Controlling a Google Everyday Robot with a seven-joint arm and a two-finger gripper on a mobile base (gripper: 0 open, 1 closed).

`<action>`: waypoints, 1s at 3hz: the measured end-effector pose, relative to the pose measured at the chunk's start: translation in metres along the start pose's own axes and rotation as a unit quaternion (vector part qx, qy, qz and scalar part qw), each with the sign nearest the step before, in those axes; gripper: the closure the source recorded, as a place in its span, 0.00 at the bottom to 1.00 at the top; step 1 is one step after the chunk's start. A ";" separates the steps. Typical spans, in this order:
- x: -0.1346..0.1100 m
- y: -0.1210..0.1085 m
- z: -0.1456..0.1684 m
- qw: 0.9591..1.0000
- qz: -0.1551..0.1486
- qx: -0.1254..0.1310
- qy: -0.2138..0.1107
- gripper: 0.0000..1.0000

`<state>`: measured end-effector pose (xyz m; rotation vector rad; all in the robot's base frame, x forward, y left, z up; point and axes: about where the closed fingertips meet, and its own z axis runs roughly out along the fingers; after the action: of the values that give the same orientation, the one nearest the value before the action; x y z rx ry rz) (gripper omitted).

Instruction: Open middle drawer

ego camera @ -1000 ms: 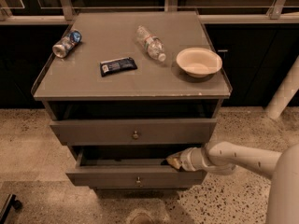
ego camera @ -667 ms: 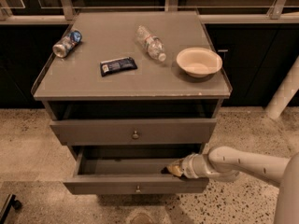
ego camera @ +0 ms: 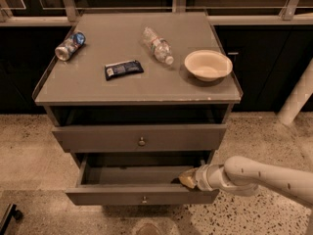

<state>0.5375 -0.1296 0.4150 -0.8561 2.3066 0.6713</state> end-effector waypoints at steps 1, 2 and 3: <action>0.003 0.012 -0.021 1.000 -0.004 -0.005 -0.016 1.00; 0.009 0.021 -0.034 1.000 -0.003 -0.013 -0.020 1.00; 0.013 0.027 -0.039 1.000 -0.002 -0.026 -0.017 1.00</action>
Offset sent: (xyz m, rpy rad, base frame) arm -0.0488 -0.0214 0.0337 0.0587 -0.0182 0.0116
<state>0.4973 -0.1414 0.4407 -0.8656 2.2654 0.7407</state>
